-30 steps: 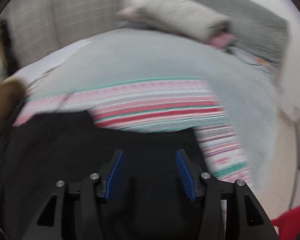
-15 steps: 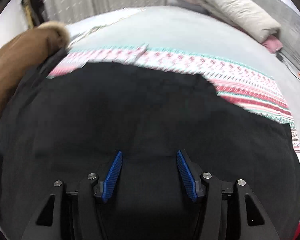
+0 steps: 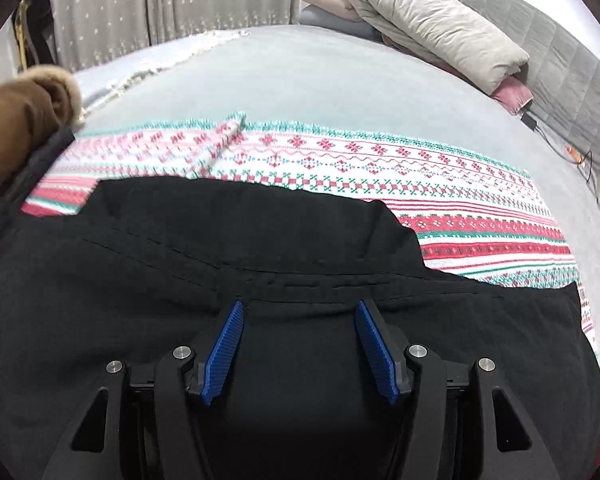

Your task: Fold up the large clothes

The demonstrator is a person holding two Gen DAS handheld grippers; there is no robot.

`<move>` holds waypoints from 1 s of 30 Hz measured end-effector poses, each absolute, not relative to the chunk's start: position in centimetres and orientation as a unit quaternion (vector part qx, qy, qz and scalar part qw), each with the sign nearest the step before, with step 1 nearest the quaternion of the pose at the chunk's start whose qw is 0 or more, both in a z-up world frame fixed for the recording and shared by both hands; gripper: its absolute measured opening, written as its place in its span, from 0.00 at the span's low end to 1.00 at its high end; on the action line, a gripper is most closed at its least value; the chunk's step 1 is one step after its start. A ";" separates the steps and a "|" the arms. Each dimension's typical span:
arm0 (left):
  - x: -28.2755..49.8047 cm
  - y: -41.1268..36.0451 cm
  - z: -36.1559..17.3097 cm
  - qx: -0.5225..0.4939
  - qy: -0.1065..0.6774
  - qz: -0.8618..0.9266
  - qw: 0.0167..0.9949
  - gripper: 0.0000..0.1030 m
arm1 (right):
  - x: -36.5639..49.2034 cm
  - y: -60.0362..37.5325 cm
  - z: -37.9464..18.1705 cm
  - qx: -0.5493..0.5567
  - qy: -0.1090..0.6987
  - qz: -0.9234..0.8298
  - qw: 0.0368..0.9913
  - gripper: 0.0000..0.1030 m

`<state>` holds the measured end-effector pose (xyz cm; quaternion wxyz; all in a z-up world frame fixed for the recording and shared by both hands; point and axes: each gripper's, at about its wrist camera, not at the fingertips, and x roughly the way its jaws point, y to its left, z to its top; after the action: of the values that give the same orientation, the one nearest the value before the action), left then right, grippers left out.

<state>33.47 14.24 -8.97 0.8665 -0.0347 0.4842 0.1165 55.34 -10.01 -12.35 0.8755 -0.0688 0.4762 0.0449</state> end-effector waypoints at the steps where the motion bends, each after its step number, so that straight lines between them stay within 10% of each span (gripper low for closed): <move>1: 33.3 14.2 -8.8 -0.033 0.484 0.116 0.867 0.69 | 54.9 -10.5 -11.5 -0.051 0.483 0.052 0.873 0.57; 8: 31.4 14.6 -7.1 -0.045 0.476 0.099 0.873 0.69 | 47.1 -14.5 -4.9 0.030 0.476 0.120 0.870 0.59; 30: 23.8 16.8 -9.9 -0.034 0.451 0.128 0.883 0.74 | 33.6 -23.0 -10.4 -0.020 0.506 0.154 0.848 0.59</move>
<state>23.79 16.79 -9.87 0.8828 -0.0341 0.4506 0.1284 33.63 -22.99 -10.37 0.8482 -0.0204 0.5064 0.1540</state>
